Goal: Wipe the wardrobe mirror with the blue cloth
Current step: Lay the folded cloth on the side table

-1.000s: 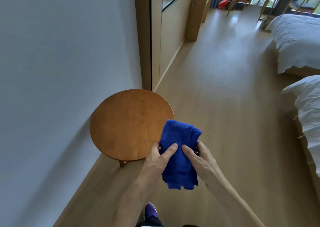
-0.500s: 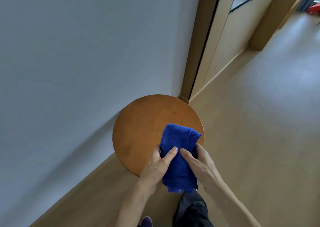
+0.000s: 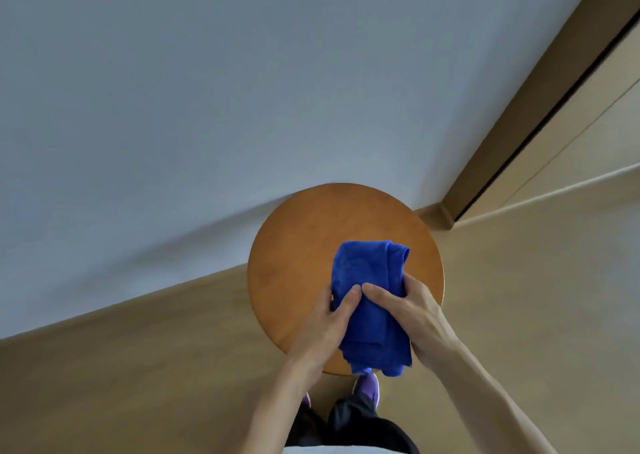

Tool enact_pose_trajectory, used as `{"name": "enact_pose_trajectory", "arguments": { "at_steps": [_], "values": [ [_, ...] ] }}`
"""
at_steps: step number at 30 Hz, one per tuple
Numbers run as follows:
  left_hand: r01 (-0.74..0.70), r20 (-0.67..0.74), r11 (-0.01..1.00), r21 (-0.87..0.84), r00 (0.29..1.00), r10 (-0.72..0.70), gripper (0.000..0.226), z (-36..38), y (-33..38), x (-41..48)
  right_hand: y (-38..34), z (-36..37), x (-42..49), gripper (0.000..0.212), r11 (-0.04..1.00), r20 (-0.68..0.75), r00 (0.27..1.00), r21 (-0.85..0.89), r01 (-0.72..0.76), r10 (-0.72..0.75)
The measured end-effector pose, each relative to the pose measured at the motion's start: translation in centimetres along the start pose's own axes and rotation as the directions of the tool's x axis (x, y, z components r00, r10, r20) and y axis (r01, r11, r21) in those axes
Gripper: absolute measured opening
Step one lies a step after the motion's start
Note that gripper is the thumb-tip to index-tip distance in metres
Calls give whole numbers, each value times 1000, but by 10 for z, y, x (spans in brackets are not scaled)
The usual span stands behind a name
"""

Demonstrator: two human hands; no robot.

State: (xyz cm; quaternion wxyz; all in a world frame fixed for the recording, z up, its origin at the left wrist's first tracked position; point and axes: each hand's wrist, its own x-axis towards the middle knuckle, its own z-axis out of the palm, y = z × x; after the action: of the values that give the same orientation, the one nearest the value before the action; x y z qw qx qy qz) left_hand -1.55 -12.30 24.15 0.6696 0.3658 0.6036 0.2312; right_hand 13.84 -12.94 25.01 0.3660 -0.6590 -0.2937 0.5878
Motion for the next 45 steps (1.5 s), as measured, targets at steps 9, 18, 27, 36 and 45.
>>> {"name": "enact_pose_trajectory", "arguments": {
  "at_steps": [9,18,27,36,45],
  "values": [
    [59,-54,998,-15,997,-60,29,-20,-17,46,6,23,54,31,996,115,990,5,-85,83],
    [45,-64,993,-113,997,-53,47,-76,-31,109,17,46,91,33,957,275,938,138,-255,210],
    [95,18,976,-198,995,-93,60,-95,-52,160,48,56,139,44,898,233,905,183,-401,356],
    [11,-286,987,-160,956,-57,72,-87,-86,210,73,37,212,25,942,38,943,-79,-327,330],
    [3,-429,998,-66,903,-31,82,-42,-112,267,105,-5,293,24,914,20,979,-361,-184,205]
  ]
}}
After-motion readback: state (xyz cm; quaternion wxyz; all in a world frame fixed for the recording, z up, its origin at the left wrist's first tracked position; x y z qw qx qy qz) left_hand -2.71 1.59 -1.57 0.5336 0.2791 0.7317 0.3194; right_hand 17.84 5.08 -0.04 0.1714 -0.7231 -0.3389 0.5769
